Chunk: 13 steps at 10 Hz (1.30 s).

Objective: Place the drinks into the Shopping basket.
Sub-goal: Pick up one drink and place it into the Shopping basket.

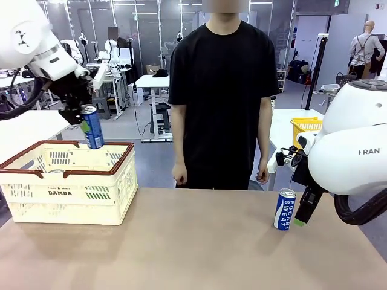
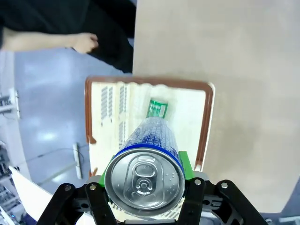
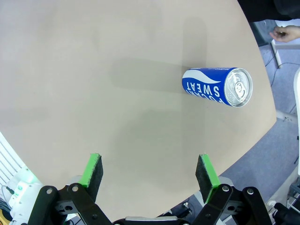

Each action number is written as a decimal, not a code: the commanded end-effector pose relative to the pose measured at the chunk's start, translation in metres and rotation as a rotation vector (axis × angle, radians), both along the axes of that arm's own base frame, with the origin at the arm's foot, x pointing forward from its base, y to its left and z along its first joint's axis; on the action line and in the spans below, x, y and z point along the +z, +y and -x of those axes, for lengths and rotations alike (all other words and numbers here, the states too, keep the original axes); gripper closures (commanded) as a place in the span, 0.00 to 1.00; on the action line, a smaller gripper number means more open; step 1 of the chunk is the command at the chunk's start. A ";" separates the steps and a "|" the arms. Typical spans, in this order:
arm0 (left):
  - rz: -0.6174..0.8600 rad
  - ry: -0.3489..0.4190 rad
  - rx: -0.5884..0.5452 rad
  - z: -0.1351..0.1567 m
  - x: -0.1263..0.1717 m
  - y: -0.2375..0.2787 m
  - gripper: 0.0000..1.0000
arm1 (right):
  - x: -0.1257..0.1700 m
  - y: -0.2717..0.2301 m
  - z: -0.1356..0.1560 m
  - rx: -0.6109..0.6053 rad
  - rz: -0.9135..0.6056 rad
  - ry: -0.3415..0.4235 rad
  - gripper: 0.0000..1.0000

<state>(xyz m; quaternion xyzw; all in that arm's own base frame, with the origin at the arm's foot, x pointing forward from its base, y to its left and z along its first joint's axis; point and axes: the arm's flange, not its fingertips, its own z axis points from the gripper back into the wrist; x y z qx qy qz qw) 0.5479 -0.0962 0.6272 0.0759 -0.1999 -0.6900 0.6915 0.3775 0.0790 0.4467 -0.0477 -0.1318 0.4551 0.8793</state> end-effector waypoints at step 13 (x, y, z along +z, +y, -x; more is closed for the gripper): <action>0.096 0.057 0.102 -0.071 -0.102 0.141 0.42 | 0.000 -0.001 0.000 -0.002 0.000 0.001 0.00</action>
